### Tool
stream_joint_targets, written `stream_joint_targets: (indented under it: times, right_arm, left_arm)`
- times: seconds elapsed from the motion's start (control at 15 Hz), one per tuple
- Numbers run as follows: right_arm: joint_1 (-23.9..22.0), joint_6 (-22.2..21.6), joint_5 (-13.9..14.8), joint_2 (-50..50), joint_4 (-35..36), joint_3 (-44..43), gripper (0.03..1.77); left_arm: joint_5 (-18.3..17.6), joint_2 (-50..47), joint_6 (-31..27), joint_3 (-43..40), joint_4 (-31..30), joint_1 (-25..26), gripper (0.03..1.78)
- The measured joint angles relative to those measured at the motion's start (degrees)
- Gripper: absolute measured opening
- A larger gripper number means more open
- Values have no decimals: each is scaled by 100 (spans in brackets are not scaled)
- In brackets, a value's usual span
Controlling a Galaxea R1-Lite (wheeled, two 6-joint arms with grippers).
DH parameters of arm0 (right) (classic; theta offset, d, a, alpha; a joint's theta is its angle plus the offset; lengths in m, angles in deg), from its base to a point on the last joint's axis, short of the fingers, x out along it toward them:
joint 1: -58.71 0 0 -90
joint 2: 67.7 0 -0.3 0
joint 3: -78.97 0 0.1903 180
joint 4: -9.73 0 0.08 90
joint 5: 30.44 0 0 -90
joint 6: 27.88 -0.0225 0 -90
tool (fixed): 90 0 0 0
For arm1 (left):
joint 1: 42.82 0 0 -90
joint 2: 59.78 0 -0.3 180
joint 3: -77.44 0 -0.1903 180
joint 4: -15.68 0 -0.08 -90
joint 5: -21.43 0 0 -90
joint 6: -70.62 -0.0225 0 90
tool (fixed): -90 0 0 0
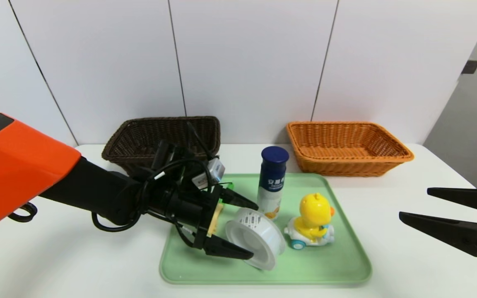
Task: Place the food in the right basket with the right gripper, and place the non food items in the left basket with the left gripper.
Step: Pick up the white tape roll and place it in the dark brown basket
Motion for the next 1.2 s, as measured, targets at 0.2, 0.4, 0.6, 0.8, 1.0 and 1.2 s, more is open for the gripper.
stream_joint_targets:
  times: [0.2, 0.4, 0.6, 0.8, 1.0, 1.2]
  right_arm:
    - [0, 2, 1, 0, 6, 16, 170]
    - [0, -2, 0, 0, 10, 33, 170]
    - [0, -2, 0, 0, 17, 35, 170]
    - [0, 0, 0, 0, 15, 35, 170]
    - [0, 0, 1, 0, 26, 35, 170]
    - [0, -2, 1, -2, 23, 35, 170]
  left_arm:
    - [0, 45, -35, -5, -6, -4, 169]
    - [7, 74, -33, 2, -11, -69, 169]
    - [10, 140, -40, 17, -9, -141, 169]
    - [10, 179, -41, 52, -15, -196, 169]
    - [21, 196, -38, 89, -12, -223, 148]
    - [24, 201, -38, 96, -11, -273, 105]
